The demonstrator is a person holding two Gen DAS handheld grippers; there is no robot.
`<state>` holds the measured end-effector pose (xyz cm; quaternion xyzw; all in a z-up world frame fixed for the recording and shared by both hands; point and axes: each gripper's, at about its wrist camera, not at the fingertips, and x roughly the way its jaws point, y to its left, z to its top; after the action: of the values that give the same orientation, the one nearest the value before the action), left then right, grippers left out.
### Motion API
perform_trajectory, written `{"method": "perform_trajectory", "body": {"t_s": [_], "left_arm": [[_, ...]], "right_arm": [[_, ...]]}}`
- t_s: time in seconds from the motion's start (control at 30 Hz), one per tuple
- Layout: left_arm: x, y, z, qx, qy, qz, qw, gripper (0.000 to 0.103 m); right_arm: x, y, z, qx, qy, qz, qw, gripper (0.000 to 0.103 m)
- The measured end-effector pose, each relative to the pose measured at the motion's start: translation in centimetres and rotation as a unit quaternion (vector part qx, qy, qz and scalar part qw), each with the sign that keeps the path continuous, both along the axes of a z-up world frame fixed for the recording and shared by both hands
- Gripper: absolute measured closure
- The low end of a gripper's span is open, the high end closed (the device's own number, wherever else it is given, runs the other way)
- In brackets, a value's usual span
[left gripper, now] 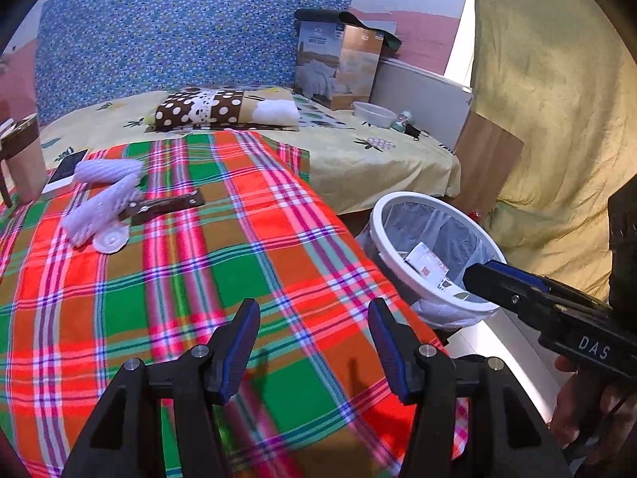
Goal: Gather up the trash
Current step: 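Move both grippers back over the bed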
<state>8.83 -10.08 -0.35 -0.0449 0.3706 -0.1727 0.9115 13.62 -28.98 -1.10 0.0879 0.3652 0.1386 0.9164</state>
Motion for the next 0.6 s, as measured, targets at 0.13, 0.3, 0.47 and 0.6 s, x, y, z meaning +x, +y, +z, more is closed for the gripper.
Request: {"method": "perform_trajectory", "body": {"t_s": [0.13, 0.3, 0.47, 0.6], "left_arm": [[-0.8, 1.7, 0.0, -0.008, 0.003, 0.008, 0.9999, 0.047], [-1.3, 4.0, 0.3, -0.009, 0.002, 0.026, 0.9996, 0.047], [-1.4, 6.7, 0.9, -0.006, -0.009, 0.052, 0.9986, 0.047], [-0.9, 9.1, 1.2, 0.003, -0.015, 0.084, 0.9964, 0.047]], "right_arm": [[-0.1, 1.3, 0.1, -0.008, 0.002, 0.016, 1.0, 0.051], [0.2, 3.4, 0.7, -0.007, 0.0, 0.043, 0.999, 0.051], [0.9, 5.6, 1.2, -0.009, -0.007, 0.073, 0.997, 0.051], [1.5, 7.1, 1.5, -0.01, -0.014, 0.093, 0.995, 0.051]]}}
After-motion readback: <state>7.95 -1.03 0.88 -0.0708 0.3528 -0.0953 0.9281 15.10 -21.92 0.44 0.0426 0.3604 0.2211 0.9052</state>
